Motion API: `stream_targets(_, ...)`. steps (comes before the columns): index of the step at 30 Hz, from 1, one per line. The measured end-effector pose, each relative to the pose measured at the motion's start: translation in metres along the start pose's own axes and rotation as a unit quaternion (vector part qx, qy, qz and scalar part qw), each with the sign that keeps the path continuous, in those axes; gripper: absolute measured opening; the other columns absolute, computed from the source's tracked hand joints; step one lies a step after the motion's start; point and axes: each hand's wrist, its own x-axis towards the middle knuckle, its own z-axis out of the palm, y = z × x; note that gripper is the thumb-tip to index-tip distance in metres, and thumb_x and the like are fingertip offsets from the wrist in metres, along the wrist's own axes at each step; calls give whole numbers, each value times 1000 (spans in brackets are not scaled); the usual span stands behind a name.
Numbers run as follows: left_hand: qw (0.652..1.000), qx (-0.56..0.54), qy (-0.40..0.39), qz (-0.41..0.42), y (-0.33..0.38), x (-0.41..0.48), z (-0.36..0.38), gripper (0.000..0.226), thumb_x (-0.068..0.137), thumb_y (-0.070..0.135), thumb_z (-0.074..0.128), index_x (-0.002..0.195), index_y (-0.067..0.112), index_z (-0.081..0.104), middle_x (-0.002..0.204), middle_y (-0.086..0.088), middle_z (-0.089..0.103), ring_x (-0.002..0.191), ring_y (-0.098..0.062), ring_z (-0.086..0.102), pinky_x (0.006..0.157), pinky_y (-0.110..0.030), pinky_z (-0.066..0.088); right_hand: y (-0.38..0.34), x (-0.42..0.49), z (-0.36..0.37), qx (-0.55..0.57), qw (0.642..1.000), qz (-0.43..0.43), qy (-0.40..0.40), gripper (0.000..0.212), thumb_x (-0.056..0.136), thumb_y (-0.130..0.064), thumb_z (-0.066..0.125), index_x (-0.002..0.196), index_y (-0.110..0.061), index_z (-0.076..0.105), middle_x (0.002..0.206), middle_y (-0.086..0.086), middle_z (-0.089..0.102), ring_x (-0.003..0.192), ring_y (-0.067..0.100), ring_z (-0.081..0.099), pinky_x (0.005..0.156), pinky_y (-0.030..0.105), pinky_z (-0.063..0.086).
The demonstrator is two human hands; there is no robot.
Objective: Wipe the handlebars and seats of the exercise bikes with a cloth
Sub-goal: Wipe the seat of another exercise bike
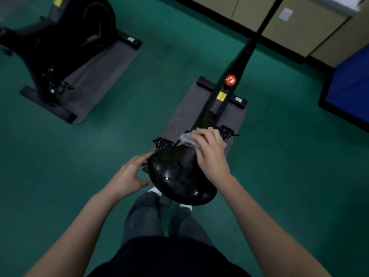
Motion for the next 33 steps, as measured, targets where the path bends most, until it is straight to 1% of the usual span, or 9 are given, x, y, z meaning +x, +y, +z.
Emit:
stream_targets(3, 999, -19, 37, -15, 4, -6, 6, 86, 69, 9, 82, 141, 30, 40, 126, 6, 51, 111, -10, 50, 96, -20, 34, 12, -2, -4, 21, 999, -44, -10, 33, 81, 7, 64, 112, -2, 66, 113, 16, 59, 109, 37, 51, 95, 49, 43)
stream_targets(7, 996, -47, 66, -31, 9, -8, 14, 82, 70, 2, 79, 139, 27, 43, 127, 4, 51, 110, -10, 51, 96, -23, 36, 10, 2, 3, 60, 996, 8, 64, 30, 80, 9, 63, 107, 0, 68, 109, 15, 60, 108, 34, 51, 95, 48, 43)
stream_targets(10, 990, -106, 82, -35, 8, -10, 20, 82, 70, -6, 75, 135, 33, 43, 127, 4, 50, 110, -12, 52, 93, -25, 37, 6, -18, 15, 71, 996, -30, 39, 32, 77, 12, 64, 106, -2, 68, 109, 11, 60, 110, 26, 45, 100, 48, 41)
stream_targets(15, 987, -134, 89, -25, 2, -9, 22, 85, 68, -9, 75, 126, 43, 42, 123, 8, 51, 110, -8, 52, 93, -23, 37, 17, -3, 10, 69, 994, -78, 15, 34, 75, 12, 63, 106, -2, 68, 108, 14, 60, 106, 24, 43, 85, 46, 45)
stream_targets(20, 987, -135, 87, -16, 0, -8, 23, 87, 68, -7, 76, 124, 47, 40, 120, 12, 49, 109, -3, 51, 93, -22, 36, 9, 13, 17, 42, 994, 13, 100, 30, 78, 9, 63, 105, -4, 69, 107, 12, 62, 105, 21, 41, 86, 36, 37)
stream_targets(24, 987, -138, 86, -13, 0, -9, 24, 88, 70, -6, 75, 124, 52, 37, 121, 12, 48, 107, 4, 49, 93, -21, 35, 1, -14, 23, -4, 996, -81, 39, 31, 75, 9, 64, 102, -5, 68, 106, 9, 63, 105, 23, 42, 85, 35, 31)
stream_targets(27, 987, -135, 84, -11, 0, -10, 23, 88, 69, -6, 75, 124, 51, 37, 121, 10, 48, 107, 2, 49, 93, -22, 35, 10, 20, 8, -33, 992, -125, -16, 27, 77, 3, 61, 102, -6, 68, 102, 9, 62, 101, 26, 45, 83, 35, 26)
stream_targets(30, 988, -132, 84, -10, 1, -10, 21, 87, 69, -6, 76, 126, 47, 37, 120, 11, 48, 106, 8, 48, 94, -22, 36, 20, 71, 1, -136, 985, -68, -78, 25, 90, -13, 50, 109, -14, 67, 108, 5, 60, 107, 26, 46, 89, 35, 24)
stream_targets(33, 988, -132, 85, -12, 2, -10, 23, 85, 69, -6, 76, 129, 42, 39, 121, 7, 49, 108, -4, 51, 95, -24, 37, 22, 104, -3, -157, 974, 21, -160, 23, 90, -12, 48, 105, -16, 65, 106, 8, 64, 107, 30, 51, 92, 38, 29)
